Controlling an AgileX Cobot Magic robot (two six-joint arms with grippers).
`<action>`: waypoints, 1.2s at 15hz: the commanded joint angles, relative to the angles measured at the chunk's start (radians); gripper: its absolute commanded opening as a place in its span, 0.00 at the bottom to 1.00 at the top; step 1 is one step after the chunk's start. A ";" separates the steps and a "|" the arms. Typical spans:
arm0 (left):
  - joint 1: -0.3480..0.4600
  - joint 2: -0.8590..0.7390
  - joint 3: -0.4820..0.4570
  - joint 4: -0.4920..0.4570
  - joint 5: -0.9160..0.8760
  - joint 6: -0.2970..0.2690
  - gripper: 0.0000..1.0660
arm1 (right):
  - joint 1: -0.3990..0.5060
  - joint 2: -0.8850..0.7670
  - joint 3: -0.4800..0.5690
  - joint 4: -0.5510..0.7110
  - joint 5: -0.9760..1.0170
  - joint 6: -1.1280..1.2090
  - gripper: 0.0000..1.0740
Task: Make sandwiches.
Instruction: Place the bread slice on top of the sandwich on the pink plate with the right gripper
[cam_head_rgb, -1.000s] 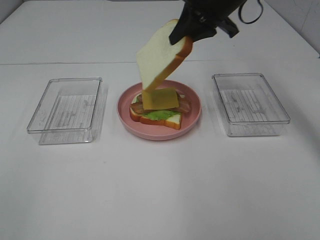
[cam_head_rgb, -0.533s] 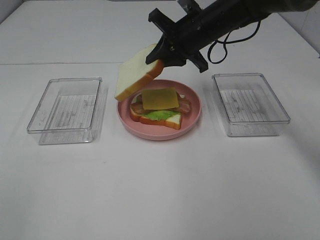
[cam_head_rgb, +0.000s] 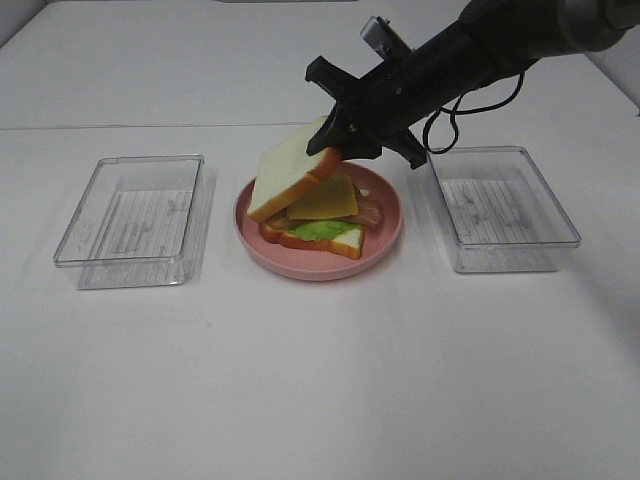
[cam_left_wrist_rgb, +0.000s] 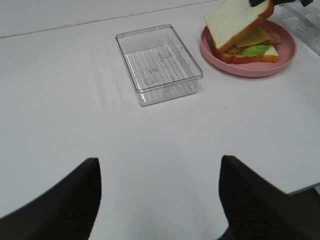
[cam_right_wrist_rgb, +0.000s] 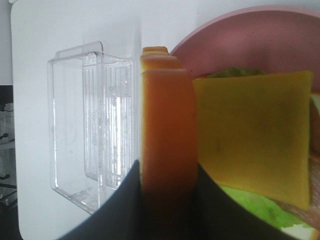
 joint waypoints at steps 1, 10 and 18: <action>-0.001 -0.023 0.002 -0.006 -0.009 0.000 0.61 | -0.001 -0.002 0.001 -0.188 -0.005 0.147 0.00; -0.001 -0.023 0.002 -0.006 -0.009 0.000 0.61 | -0.001 -0.003 0.001 -0.273 0.056 0.194 0.68; -0.001 -0.023 0.002 -0.006 -0.009 0.000 0.61 | 0.000 -0.124 0.000 -0.483 0.242 0.198 0.74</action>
